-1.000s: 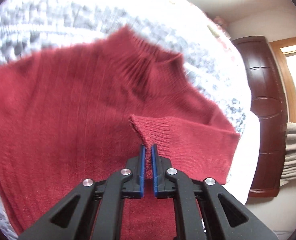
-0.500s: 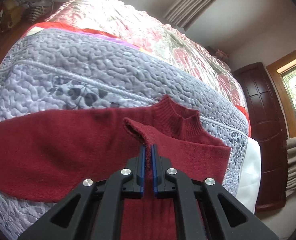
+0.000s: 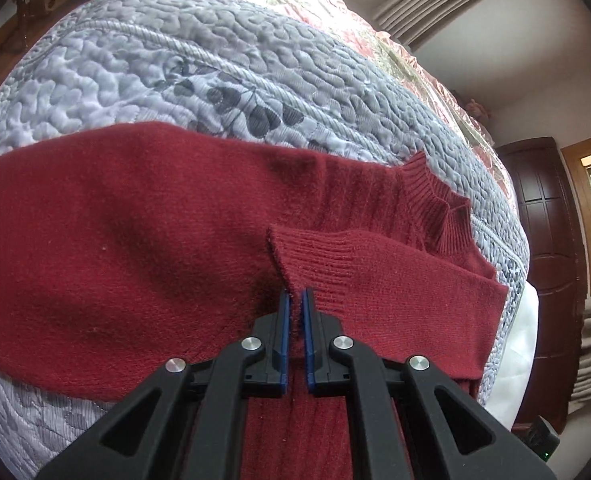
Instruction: Fold small clothes
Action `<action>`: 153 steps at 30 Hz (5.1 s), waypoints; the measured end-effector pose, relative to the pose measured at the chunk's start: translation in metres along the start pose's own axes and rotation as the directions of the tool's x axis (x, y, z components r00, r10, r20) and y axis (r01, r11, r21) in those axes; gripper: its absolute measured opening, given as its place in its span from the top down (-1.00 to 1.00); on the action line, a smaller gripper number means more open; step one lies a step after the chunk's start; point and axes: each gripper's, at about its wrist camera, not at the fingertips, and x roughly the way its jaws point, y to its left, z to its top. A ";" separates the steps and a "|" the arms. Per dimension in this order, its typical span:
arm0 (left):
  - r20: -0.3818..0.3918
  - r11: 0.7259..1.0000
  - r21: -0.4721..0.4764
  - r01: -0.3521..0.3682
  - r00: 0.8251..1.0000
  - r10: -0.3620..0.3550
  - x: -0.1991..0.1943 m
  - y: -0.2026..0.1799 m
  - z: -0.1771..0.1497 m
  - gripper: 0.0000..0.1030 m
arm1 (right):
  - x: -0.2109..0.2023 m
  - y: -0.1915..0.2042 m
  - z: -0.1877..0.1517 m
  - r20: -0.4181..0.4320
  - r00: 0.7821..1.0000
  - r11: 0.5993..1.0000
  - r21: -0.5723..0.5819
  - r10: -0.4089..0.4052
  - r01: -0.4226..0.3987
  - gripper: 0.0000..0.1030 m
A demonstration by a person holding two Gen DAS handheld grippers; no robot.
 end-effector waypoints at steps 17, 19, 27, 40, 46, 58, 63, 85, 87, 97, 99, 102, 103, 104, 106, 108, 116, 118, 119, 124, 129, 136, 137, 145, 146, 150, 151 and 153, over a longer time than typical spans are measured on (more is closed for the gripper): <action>0.182 0.931 -0.363 0.031 0.983 0.038 -0.110 0.126 -0.052 -0.44 | 0.133 0.172 0.133 -0.014 0.998 0.946 -0.319 0.060 -0.061 0.11; 0.212 0.894 -0.447 0.027 0.974 0.077 -0.129 0.167 -0.068 -0.44 | 0.154 0.193 0.139 -0.012 1.000 0.936 -0.350 0.027 -0.029 0.07; 0.335 0.709 -0.692 0.136 0.931 0.148 -0.175 0.314 -0.109 -0.51 | 0.163 0.220 0.130 0.027 0.998 0.894 -0.445 -0.051 0.057 -0.18; 0.304 0.513 -0.844 0.158 0.929 0.213 -0.129 0.445 -0.090 -0.52 | 0.098 0.230 0.073 -0.034 0.999 0.886 -0.462 0.014 -0.028 -0.16; 0.271 0.581 -0.809 0.091 0.935 0.230 -0.126 0.433 -0.074 0.66 | 0.093 0.224 0.043 -0.096 0.995 0.915 -0.398 0.030 -0.066 -0.16; 0.498 0.786 -0.604 0.135 0.833 0.239 -0.231 0.326 -0.037 0.82 | 0.052 0.199 0.019 -0.102 0.994 0.939 -0.333 0.050 -0.081 -0.16; 0.619 0.900 -0.400 0.171 0.775 0.127 -0.284 0.221 -0.016 0.82 | 0.023 0.172 0.020 -0.059 0.997 0.960 -0.270 0.055 -0.069 -0.16; 0.282 0.964 0.168 0.205 0.927 -0.246 -0.058 -0.153 -0.033 0.82 | -0.063 -0.036 -0.009 0.083 0.996 0.989 0.144 -0.038 0.026 -0.16; 0.234 0.963 0.184 0.198 0.943 -0.238 -0.024 -0.168 -0.039 0.82 | -0.063 -0.049 -0.012 0.083 0.995 0.985 0.170 -0.047 0.033 -0.16; 0.037 0.958 0.251 0.141 0.987 -0.155 0.082 -0.197 -0.086 0.75 | -0.063 -0.077 -0.001 0.104 0.993 0.977 0.212 -0.051 0.028 -0.22; 0.028 0.955 0.268 0.124 0.990 -0.137 0.084 -0.197 -0.094 0.20 | -0.064 -0.078 0.011 0.117 0.993 0.975 0.224 -0.023 -0.004 -0.38; 0.079 0.947 0.300 0.115 0.986 -0.144 0.067 -0.197 -0.098 -0.34 | -0.060 -0.075 0.037 0.132 0.990 0.971 0.223 0.051 -0.080 -0.47; 0.083 0.944 0.306 0.120 0.985 -0.152 0.060 -0.195 -0.098 -0.35 | -0.057 -0.073 0.048 0.137 0.988 0.970 0.222 0.069 -0.098 -0.47; 0.075 0.943 0.308 0.128 0.984 -0.159 0.055 -0.194 -0.097 -0.35 | -0.054 -0.072 0.057 0.137 0.986 0.968 0.220 0.089 -0.118 -0.47; 0.062 0.943 0.302 0.138 0.985 -0.163 0.041 -0.184 -0.097 -0.35 | -0.041 -0.070 0.080 0.123 0.982 0.961 0.217 0.145 -0.169 -0.41; 0.063 0.946 0.294 0.137 0.985 -0.162 0.023 -0.170 -0.098 -0.37 | -0.022 -0.072 0.100 0.092 0.972 0.942 0.242 0.216 -0.233 -0.19; 0.111 0.981 0.193 0.026 0.993 -0.048 -0.047 -0.080 -0.101 -0.48 | 0.038 -0.073 0.130 0.014 0.940 0.878 0.352 0.341 -0.324 -0.18; 0.112 0.989 0.147 0.000 0.994 -0.016 -0.054 -0.057 -0.100 -0.50 | 0.046 -0.068 0.130 -0.013 0.948 0.893 0.339 0.319 -0.296 -0.18; 0.108 0.992 0.126 -0.010 0.994 -0.004 -0.055 -0.048 -0.099 -0.51 | 0.046 -0.066 0.128 -0.015 0.950 0.896 0.335 0.313 -0.291 -0.18; 0.104 0.999 0.033 -0.044 0.994 0.040 -0.062 -0.010 -0.098 -0.52 | 0.050 -0.062 0.127 -0.014 0.953 0.901 0.331 0.303 -0.282 -0.18; 0.096 0.997 -0.052 -0.050 0.994 0.055 -0.071 0.015 -0.095 -0.74 | 0.056 -0.062 0.131 -0.013 0.948 0.893 0.342 0.317 -0.293 -0.18; 0.094 0.994 -0.079 -0.075 0.992 0.082 -0.082 0.032 -0.092 -0.77 | 0.063 -0.073 0.134 -0.001 0.924 0.858 0.372 0.382 -0.354 0.19; 0.092 0.993 -0.084 -0.081 0.992 0.088 -0.082 0.034 -0.092 -0.77 | 0.065 -0.074 0.134 0.000 0.924 0.857 0.373 0.382 -0.354 0.33; 0.094 0.987 -0.137 -0.083 0.991 0.097 -0.086 0.047 -0.094 -0.78 | 0.051 -0.074 0.136 0.016 0.933 0.877 0.334 0.360 -0.345 0.88; 0.094 0.987 -0.138 -0.082 0.991 0.096 -0.087 0.046 -0.095 -0.78 | 0.047 -0.072 0.136 0.020 0.934 0.882 0.323 0.356 -0.343 0.88; 0.096 0.988 -0.133 -0.083 0.991 0.096 -0.089 0.043 -0.095 -0.78 | 0.030 -0.070 0.139 0.042 0.937 0.893 0.292 0.346 -0.343 0.88; 0.097 0.988 -0.133 -0.083 0.991 0.096 -0.089 0.043 -0.095 -0.78 | 0.025 -0.070 0.140 0.049 0.938 0.896 0.285 0.342 -0.342 0.88; 0.100 0.988 -0.133 -0.082 0.990 0.095 -0.090 0.042 -0.095 -0.78 | 0.015 -0.071 0.143 0.063 0.941 0.902 0.272 0.332 -0.336 0.88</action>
